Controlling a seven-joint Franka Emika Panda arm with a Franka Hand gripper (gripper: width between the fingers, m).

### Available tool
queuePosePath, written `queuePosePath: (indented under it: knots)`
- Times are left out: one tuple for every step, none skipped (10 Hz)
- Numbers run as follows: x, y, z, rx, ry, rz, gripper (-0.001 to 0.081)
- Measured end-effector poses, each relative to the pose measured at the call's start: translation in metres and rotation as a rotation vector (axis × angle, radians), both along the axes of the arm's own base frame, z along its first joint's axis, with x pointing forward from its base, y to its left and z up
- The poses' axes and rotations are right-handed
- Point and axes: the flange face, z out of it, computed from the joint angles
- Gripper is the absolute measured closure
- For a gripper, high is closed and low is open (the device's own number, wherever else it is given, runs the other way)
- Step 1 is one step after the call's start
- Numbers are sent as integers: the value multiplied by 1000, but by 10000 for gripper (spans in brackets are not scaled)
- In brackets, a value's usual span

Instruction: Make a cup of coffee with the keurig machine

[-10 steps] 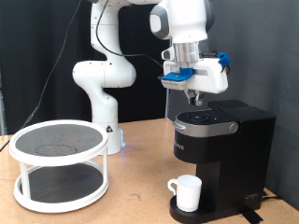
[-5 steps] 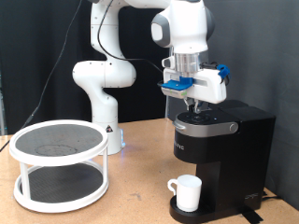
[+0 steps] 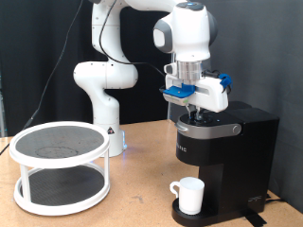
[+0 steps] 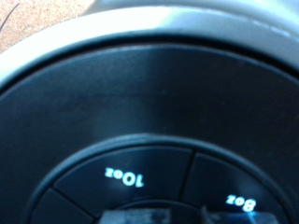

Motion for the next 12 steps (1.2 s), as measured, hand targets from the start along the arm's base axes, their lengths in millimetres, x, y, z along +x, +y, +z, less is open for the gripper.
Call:
queuePosePath:
  knots:
    - [0, 0, 0, 1, 6, 0, 806]
    - [1, 0, 0, 3, 18, 0, 806]
    - [3, 0, -1, 7, 32, -1, 806]
    - [5, 0, -1, 10, 44, -3, 806]
    - [6, 0, -1, 13, 62, -10, 806]
    - [9, 0, -1, 18, 84, -20, 806]
    - [11, 0, -1, 23, 107, -27, 806]
    - [15, -1, -2, 29, 129, -34, 806]
    - [17, -1, -2, 33, 142, -41, 806]
    - [19, -1, -2, 36, 151, -42, 806]
    - [20, -1, -2, 37, 154, -41, 806]
    - [20, 0, -2, 37, 153, -37, 806]
